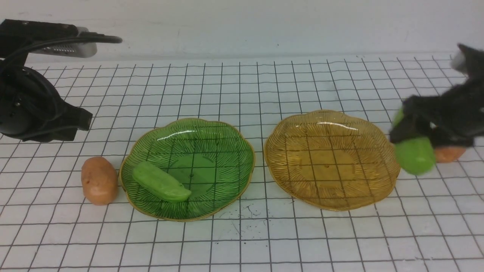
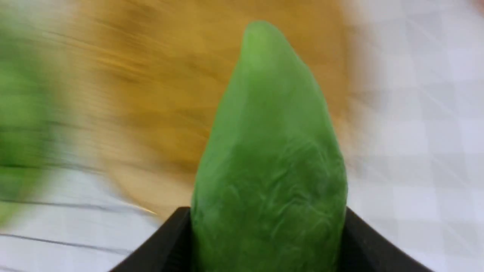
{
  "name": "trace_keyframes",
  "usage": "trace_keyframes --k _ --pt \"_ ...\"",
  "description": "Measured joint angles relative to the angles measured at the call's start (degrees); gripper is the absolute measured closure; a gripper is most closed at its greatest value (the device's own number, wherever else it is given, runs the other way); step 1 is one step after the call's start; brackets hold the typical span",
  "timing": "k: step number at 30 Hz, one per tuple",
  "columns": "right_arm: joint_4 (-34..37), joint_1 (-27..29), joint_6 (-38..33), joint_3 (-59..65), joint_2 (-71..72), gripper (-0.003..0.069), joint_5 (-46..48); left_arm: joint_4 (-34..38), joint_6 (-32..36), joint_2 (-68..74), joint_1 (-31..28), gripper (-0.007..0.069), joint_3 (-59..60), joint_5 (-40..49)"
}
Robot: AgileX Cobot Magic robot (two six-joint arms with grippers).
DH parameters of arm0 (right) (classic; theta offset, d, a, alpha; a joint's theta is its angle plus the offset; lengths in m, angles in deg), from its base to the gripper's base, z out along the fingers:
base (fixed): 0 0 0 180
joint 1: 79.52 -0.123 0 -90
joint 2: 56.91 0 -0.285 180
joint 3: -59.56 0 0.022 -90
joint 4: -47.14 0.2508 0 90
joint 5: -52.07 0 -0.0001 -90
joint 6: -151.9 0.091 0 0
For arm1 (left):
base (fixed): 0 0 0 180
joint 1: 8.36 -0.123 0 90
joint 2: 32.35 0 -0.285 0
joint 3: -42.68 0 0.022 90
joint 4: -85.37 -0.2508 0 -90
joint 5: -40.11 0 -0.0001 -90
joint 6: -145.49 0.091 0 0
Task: Put different types of vegetables on the plate.
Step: 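Carry the green vegetable from the table to the plate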
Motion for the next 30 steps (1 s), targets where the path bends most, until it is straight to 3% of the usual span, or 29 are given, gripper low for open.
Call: trace_keyframes --k 2,3,5,9,18,25,30 --pt "8.1 -5.66 -6.78 -0.18 -0.66 0.026 -5.96 0.0 -0.05 0.0 0.0 0.0632 0.0 0.0" --pt "8.88 -6.25 -7.89 -0.18 -0.82 0.026 -6.52 0.0 -0.05 0.0 0.0 0.0632 0.0 0.0" --pt "18.42 -13.79 -12.92 -1.1 -4.74 0.026 -12.56 0.0 -0.05 0.0 0.0 0.0632 0.0 -0.06" --pt "23.64 -20.05 -15.92 -6.51 -13.4 0.026 -15.83 0.0 -0.79 0.0 0.0 0.0632 0.0 0.26" --pt "20.88 -26.14 -14.41 -21.08 -30.11 0.0253 -14.69 -0.27 -1.53 0.0 0.0 0.0632 0.0 5.54" --pt "18.8 -26.14 -12.8 -23.24 -32.04 0.0054 -10.73 -0.43 -1.63 -0.17 0.0 0.0632 0.0 5.88" --pt "16.48 -25.32 -12.66 -23.24 -30.59 0.0022 -6.83 -2.35 -3.25 -0.41 0.0 0.0632 0.0 5.88"
